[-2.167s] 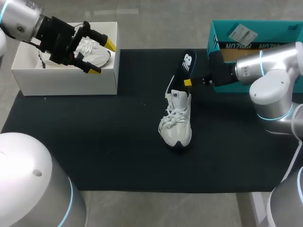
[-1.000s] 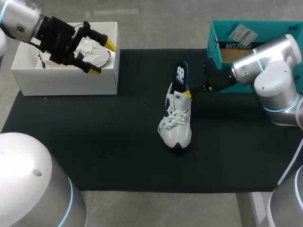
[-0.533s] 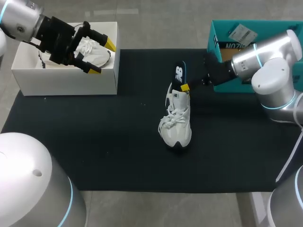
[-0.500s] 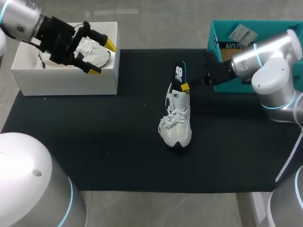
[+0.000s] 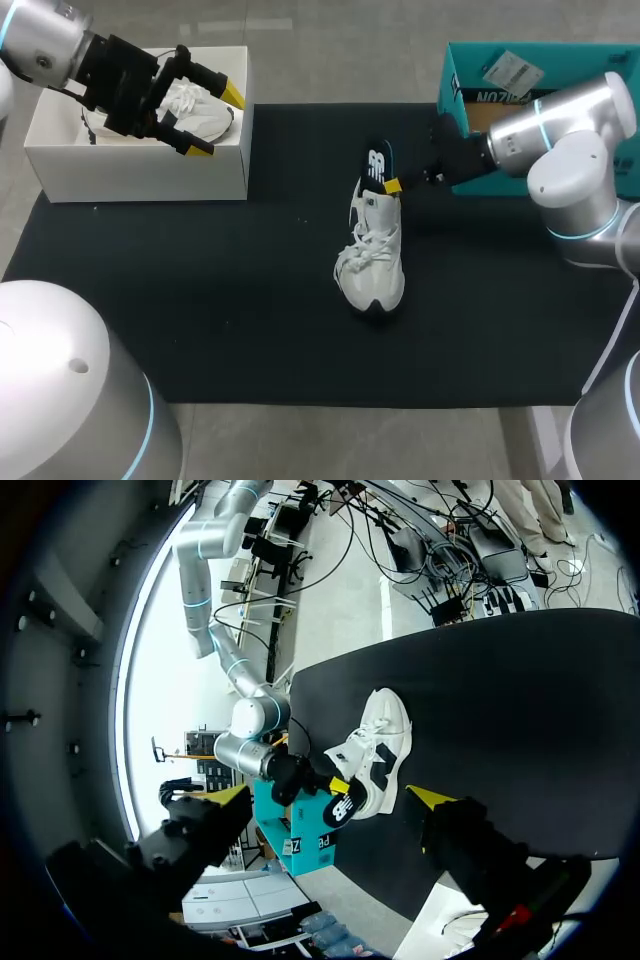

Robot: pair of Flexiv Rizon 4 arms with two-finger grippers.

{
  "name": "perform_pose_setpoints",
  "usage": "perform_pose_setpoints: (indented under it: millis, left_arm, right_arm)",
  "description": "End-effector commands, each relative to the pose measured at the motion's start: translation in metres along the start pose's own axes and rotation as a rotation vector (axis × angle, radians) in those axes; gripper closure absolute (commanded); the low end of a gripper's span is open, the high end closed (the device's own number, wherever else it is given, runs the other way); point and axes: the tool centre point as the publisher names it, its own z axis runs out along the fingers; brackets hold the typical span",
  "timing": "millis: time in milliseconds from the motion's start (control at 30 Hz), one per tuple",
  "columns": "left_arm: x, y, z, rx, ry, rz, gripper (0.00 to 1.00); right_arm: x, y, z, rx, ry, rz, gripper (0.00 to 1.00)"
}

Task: Take the shoe out of the shoebox, open the shoe tongue, remove and reinsert the insole, then place the shoe into the shoebox

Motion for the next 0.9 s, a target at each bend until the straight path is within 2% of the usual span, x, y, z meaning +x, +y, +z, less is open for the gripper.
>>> perform_pose_setpoints:
  millis: [33,267,467,533,567,733,900]
  left_arm:
    - [-0.001,0.000,0.000,0.000,0.004,0.000,0.00]
    - [-0.001,0.000,0.000,0.000,0.004,0.000,0.00]
    - [-0.001,0.000,0.000,0.000,0.004,0.000,0.00]
    - [-0.001,0.000,0.000,0.000,0.004,0.000,0.00]
    - [-0.001,0.000,0.000,0.000,0.004,0.000,0.00]
    - [-0.001,0.000,0.000,0.000,0.004,0.000,0.00]
    - [-0.001,0.000,0.000,0.000,0.004,0.000,0.00]
  right_arm:
    - [0.005,-0.009,0.006,0.000,0.004,0.014,1.00]
    - [0.015,-0.023,0.009,0.022,0.021,0.035,1.00]
    - [0.018,-0.027,0.008,0.032,0.024,0.037,1.00]
    - [0.016,-0.022,0.006,0.026,0.008,0.022,0.57]
    - [0.015,-0.018,0.005,0.021,0.006,0.013,0.48]
    - [0.011,0.004,0.000,0.003,-0.015,-0.039,0.54]
    - [0.003,0.018,-0.002,-0.005,-0.028,-0.066,0.57]
